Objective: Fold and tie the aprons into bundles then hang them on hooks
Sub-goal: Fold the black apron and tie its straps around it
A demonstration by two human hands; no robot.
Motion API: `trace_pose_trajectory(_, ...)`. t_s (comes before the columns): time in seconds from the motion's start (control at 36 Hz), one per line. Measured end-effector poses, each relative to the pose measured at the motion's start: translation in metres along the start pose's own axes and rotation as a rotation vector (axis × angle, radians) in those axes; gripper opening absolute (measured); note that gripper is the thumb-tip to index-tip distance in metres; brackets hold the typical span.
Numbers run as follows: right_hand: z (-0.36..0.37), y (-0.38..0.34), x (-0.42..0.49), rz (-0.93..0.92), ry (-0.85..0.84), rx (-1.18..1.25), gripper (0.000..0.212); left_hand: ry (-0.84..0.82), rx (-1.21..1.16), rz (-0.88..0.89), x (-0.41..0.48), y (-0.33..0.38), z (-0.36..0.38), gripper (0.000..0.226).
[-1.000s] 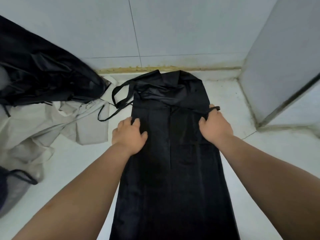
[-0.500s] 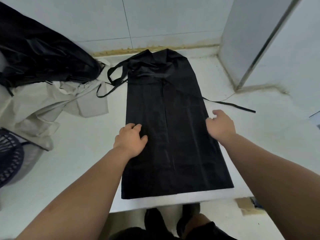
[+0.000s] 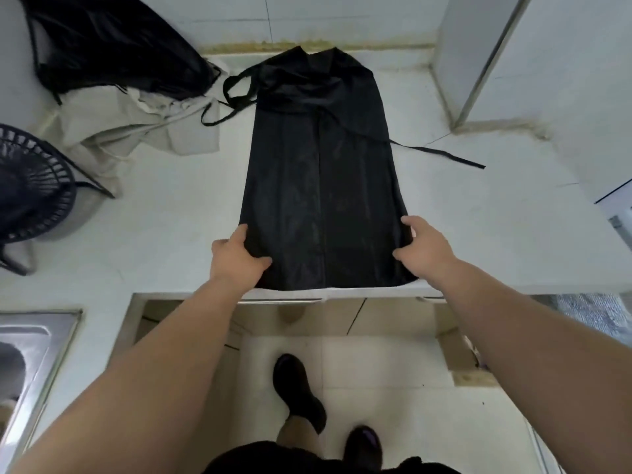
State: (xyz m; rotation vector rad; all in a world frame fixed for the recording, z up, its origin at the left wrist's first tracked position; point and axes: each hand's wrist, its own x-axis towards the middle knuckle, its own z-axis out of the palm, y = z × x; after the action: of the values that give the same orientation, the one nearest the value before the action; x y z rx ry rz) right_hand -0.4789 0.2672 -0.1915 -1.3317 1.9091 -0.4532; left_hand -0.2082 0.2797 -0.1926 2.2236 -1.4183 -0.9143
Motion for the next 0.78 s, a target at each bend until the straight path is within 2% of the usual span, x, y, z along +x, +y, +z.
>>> trace_pose_trajectory(0.11, -0.007, 0.009, -0.017, 0.009, -0.106, 0.185, 0.063, -0.017, -0.351, -0.053, -0.016, -0.010, 0.000, 0.033)
trace_pose_trajectory(0.19, -0.009, 0.012, -0.021, 0.063, -0.121, 0.174, 0.040, 0.000, -0.392, -0.112, -0.026, -0.019, 0.002, 0.015)
trace_pose_trajectory(0.31, -0.014, 0.010, -0.022, 0.260, -0.173, 0.278, 0.029, 0.016, -0.598, -0.319, -0.032, -0.019, 0.000, 0.012)
trace_pose_trajectory(0.42, -0.022, 0.016, -0.021, 0.218, -0.289, 0.236, 0.044, -0.034, -0.681, -0.350, -0.031, -0.019, -0.008, 0.029)
trace_pose_trajectory(0.47, -0.026, 0.018, -0.021, 0.125, -0.356, 0.034, 0.047, -0.096, -0.699, -0.335, -0.032, -0.022, -0.014, 0.034)
trace_pose_trajectory(0.53, -0.030, 0.017, -0.021, 0.062, -0.376, -0.095, 0.046, -0.153, -0.709, -0.342, -0.032, -0.025, -0.019, 0.048)
trace_pose_trajectory(0.58, -0.032, 0.018, -0.020, 0.003, -0.362, -0.122, 0.032, -0.221, -0.683, -0.331, -0.033, -0.026, -0.022, 0.059)
trace_pose_trajectory(0.67, -0.031, 0.019, -0.021, -0.108, -0.301, -0.119, 0.015, -0.337, -0.518, -0.211, -0.034, -0.029, -0.024, 0.057)
trace_pose_trajectory(0.78, -0.024, 0.027, -0.018, -0.221, -0.188, -0.223, 0.011, -0.216, -0.291, -0.046, -0.032, -0.032, -0.023, 0.031)
